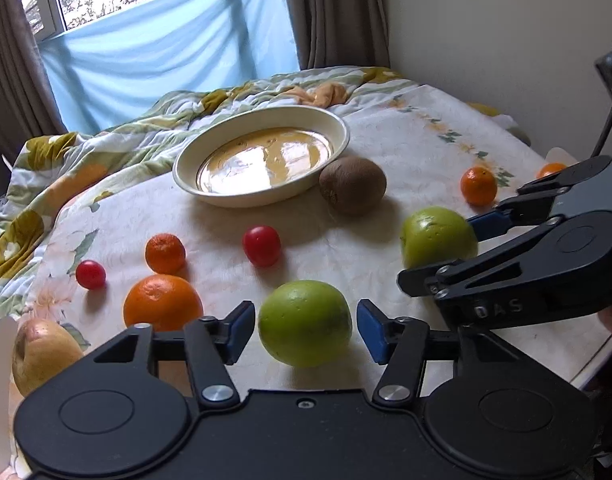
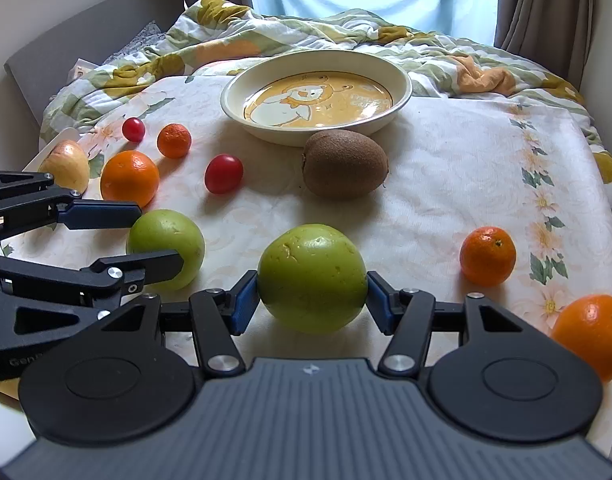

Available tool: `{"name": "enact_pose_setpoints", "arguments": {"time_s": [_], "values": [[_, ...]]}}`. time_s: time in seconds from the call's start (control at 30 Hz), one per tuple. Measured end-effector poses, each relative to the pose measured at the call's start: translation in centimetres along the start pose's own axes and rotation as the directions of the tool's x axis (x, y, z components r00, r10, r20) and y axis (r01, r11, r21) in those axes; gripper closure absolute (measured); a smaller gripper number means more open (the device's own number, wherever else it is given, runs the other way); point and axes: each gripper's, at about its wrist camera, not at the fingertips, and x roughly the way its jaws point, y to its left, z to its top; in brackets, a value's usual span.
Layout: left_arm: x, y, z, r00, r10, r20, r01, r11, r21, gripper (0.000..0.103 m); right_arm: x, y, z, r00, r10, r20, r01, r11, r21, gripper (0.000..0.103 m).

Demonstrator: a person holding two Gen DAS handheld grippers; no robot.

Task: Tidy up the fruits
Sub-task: 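Lift both green fruits and carry them over the white bowl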

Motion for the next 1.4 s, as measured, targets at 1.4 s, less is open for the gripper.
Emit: {"name": "enact_pose_setpoints", "arguments": {"time_s": [1.4], "values": [[6.7,9.4,15.8,0.998,-0.031,0.051,0.036,0.996,-0.087,0.044,-1.8,-3.5,12.7,0.988,-0.103,0.114,0.097,0.994,0.059,0.031]]}}
